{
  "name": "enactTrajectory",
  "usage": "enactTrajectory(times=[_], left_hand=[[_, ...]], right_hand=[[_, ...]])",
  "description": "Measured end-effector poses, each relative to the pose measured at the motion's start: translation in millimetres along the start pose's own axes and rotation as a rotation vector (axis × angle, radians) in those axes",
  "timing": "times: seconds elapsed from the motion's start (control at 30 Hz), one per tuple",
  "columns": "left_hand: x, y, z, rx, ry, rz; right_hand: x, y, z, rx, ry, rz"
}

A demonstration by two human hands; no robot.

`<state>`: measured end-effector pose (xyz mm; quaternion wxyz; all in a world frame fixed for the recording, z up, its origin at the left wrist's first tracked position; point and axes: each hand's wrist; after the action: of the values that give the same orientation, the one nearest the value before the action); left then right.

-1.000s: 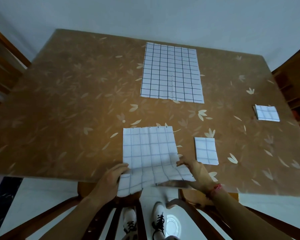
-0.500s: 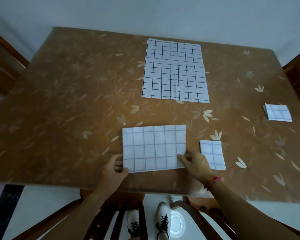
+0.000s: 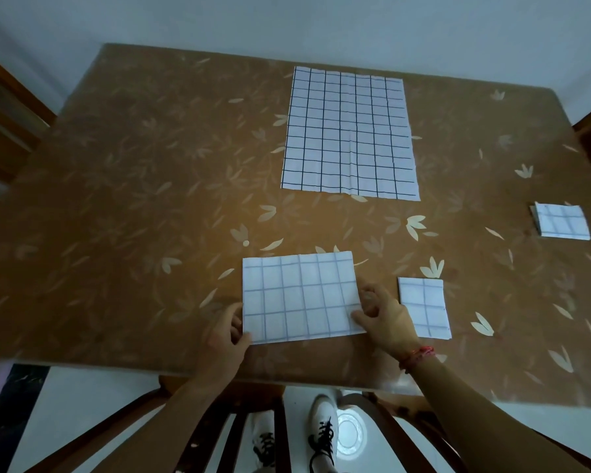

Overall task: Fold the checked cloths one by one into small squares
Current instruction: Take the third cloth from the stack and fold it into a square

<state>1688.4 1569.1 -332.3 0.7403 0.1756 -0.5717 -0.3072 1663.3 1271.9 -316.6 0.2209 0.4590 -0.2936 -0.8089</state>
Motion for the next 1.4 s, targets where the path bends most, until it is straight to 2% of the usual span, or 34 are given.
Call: enactTrajectory(times=[0.1, 0.17, 0.23, 0.33, 0.47, 0.53, 0.73, 0.93, 1.23, 1.4], left_hand=[[-0.6, -0.4, 4.1, 0.074, -0.108, -0.111], [-1.1, -2.6, 9.7, 0.1, -0.295, -0.216], [0.2, -9.1, 18.5, 0.077, -0.494, -0.318], [9.1, -28.5, 34.7, -0.03, -0.615, -0.413], [12.3, -51.2, 45.1, -0.069, -0.609, -0.524], [10.1, -55.7, 47.5, -0.068, -0.607, -0.572], [-1.4, -54.4, 50.0, -0.123, -0.586, -0.677], [-3.9, -45.2, 56.6, -0.088, -0.616, -0.718], [-20.0, -36.0, 58.9, -0.137, -0.45, -0.73], [-24.1, -34.5, 61.1, -0.158, -0.436, -0.765]], right_hand=[[-0.1, -1.5, 1.0, 0.034, -0.005, 0.014], [-2.3, -4.0, 4.0, 0.118, 0.046, 0.092], [-6.3, -10.2, 9.8, 0.177, 0.165, 0.205], [-14.9, -29.7, 26.9, 0.159, 0.407, 0.36], [-19.7, -67.0, 58.9, 0.051, 0.658, 0.553], [-14.0, -83.4, 69.5, -0.012, 0.723, 0.631], [-6.8, -102.3, 77.6, -0.06, 0.613, 0.672], [-20.5, -110.4, 81.4, -0.006, 0.696, 0.684], [-34.6, -117.2, 80.0, -0.042, 0.69, 0.641], [-32.2, -120.7, 81.2, -0.068, 0.688, 0.662]])
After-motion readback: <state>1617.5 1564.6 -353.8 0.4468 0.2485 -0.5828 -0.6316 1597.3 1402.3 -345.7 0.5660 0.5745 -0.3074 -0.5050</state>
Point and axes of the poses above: each hand's wrist, its own z-axis away from the middle knuckle, its own y-axis out of the back of the hand, x = y × z
